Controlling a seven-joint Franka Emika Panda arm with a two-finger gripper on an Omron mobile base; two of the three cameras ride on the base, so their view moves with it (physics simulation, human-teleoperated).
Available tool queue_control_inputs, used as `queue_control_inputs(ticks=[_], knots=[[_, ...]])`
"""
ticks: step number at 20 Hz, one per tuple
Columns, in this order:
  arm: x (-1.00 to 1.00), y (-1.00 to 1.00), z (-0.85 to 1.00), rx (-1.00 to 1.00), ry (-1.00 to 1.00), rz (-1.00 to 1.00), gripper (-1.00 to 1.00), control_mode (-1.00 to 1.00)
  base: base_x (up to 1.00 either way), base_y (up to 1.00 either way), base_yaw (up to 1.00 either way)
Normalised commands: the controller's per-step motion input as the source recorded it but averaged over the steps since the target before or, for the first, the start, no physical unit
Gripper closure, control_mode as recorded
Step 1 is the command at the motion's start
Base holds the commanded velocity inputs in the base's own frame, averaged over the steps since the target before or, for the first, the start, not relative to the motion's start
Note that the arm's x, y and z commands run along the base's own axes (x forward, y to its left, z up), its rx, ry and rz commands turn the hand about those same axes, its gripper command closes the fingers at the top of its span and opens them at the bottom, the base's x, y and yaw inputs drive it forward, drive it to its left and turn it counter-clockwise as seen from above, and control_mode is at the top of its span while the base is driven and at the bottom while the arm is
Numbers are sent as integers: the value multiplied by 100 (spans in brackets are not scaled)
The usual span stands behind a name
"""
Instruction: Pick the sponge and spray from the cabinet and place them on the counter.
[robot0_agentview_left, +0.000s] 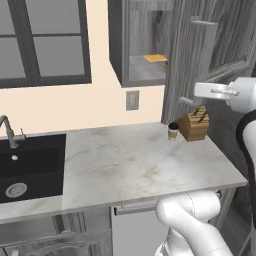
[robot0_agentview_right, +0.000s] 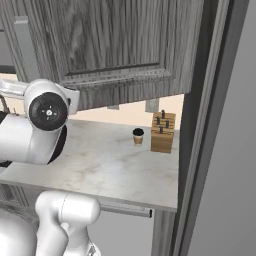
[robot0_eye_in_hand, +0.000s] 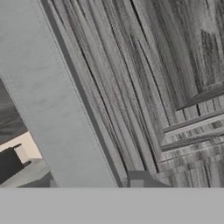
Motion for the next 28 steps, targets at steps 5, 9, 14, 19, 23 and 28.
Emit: queue_control_inputs(ticks=[5, 9, 14, 19, 23, 28], knots=[[-15, -30, 15, 9, 0, 1, 100, -100, 0, 0, 0], [-8, -22, 4, 5, 0, 3, 100, -100, 0, 0, 0], [0, -4, 0, 1, 0, 1, 100, -100, 0, 0, 0], [0, 0, 0, 0, 0, 0, -100, -100, 0, 0, 0], [-14, 1, 0, 0, -2, 0, -100, -100, 0, 0, 0], [-37, 0, 0, 0, -8, -2, -100, -100, 0, 0, 0]])
